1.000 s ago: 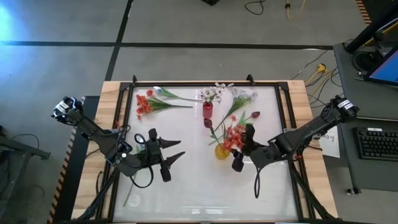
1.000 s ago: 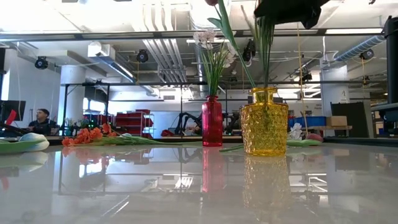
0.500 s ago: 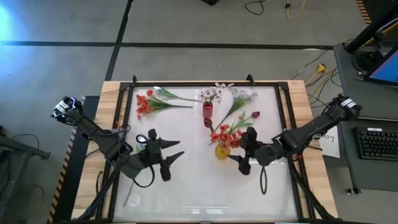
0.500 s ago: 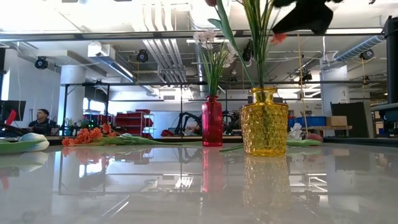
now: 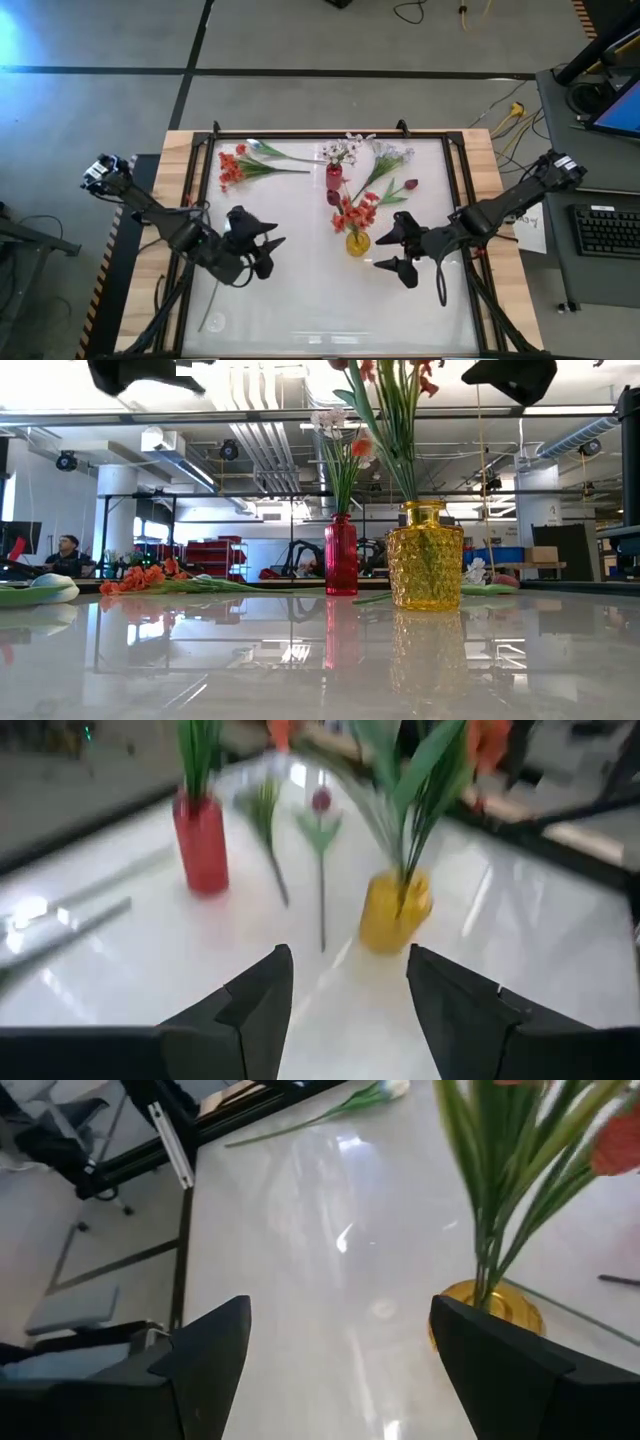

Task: Sort flowers into vase by color
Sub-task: Put the bottom white flower into the red vase

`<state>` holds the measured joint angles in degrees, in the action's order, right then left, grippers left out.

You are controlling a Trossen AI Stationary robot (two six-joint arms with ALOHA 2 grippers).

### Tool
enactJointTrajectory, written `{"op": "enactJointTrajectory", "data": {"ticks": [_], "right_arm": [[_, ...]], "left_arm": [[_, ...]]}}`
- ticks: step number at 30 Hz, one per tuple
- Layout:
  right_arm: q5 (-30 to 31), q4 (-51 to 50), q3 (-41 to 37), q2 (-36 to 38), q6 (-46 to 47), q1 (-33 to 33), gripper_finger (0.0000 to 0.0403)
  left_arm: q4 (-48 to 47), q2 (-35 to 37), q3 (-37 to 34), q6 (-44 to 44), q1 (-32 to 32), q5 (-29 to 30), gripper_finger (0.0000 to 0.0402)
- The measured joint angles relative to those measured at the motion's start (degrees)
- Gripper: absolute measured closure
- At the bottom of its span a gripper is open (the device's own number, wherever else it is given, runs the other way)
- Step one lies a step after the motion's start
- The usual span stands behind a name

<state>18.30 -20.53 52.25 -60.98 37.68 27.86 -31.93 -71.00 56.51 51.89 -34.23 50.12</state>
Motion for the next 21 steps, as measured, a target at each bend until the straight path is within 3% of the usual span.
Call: {"op": "enactJointTrajectory", "data": {"ticks": [5,14,21], "right_arm": [[-0.8,-0.2,0.0,0.4,0.3,0.0,0.0110],[-2.3,-0.4,0.1,0.6,1.4,0.0,0.0116],[-2.3,-0.4,0.1,0.6,1.4,0.0,0.0118]], "left_arm": [[-9.7,0.0,0.0,7.5,2.3,-9.3,0.0217],[-31.4,-2.3,0.0,32.3,0.1,-26.3,0.0217],[-35.1,-8.0,0.0,36.6,-1.2,-35.8,0.0181]]}}
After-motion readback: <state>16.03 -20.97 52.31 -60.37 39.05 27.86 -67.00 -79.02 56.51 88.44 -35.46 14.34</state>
